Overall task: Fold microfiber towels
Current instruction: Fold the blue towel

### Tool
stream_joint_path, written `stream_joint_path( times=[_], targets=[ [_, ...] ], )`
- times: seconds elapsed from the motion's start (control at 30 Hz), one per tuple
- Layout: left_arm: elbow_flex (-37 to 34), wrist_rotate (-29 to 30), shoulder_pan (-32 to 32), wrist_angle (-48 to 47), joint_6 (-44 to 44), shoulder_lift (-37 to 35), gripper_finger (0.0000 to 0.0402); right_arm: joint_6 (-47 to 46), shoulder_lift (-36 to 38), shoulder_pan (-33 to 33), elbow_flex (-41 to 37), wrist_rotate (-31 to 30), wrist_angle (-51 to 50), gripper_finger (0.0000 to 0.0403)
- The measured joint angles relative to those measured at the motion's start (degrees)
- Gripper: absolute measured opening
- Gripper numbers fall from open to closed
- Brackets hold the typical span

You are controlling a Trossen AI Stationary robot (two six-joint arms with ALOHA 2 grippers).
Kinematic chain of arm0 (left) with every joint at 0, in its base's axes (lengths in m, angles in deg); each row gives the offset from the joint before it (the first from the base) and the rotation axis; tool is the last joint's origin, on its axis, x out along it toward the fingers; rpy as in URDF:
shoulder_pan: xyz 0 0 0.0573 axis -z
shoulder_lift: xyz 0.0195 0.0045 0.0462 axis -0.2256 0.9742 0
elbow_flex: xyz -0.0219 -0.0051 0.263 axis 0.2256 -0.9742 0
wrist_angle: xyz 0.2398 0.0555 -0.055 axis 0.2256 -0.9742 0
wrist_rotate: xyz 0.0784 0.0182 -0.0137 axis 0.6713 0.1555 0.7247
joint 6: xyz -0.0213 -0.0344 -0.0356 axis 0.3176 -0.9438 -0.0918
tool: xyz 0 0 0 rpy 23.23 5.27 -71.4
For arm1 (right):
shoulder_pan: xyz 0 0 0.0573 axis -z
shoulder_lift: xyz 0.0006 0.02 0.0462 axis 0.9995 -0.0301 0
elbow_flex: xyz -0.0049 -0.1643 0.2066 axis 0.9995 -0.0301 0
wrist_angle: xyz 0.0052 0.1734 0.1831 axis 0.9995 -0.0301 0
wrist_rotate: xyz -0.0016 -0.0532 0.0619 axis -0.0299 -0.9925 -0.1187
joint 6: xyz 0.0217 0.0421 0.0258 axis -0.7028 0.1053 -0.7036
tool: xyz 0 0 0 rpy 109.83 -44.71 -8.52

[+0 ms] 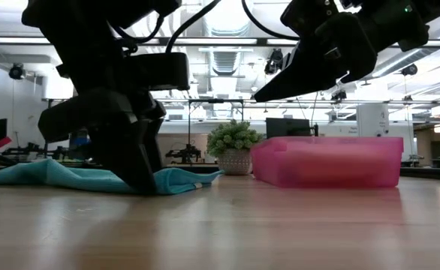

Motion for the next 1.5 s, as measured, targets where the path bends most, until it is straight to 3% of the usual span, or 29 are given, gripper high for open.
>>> stream_joint_path(
  times=[0.33,0.47,0.8,0.97,1.2,1.5],
  targets=[
    [-0.3,0.0,-0.4,1.5,0.0,0.0,0.0055,-2.3,0.0,0.0,0.0,0.0,0.0,0.0009],
    [-0.3,0.0,-0.4,1.4,0.1,-0.9,0.0007,-3.3,0.0,0.0,0.0,0.4,0.0,0.0029],
    [-0.3,1.3,-0.4,-0.1,0.2,-9.0,0.0001,-2.4,-0.4,-1.1,0.0,0.5,1.5,0.0164],
    [-0.3,1.3,-0.4,0.0,0.0,-11.4,0.0,0.8,-6.2,-2.1,0.0,0.5,9.3,0.0216],
    [-0.3,1.2,-0.4,0.0,0.0,-13.4,0.0,5.6,-16.7,-2.0,5.2,-7.0,11.7,0.0253],
    [-0.3,1.0,-0.3,-0.1,-0.1,-13.8,0.0,6.9,-23.8,-2.2,14.1,-7.2,5.5,0.0277]
  ],
)
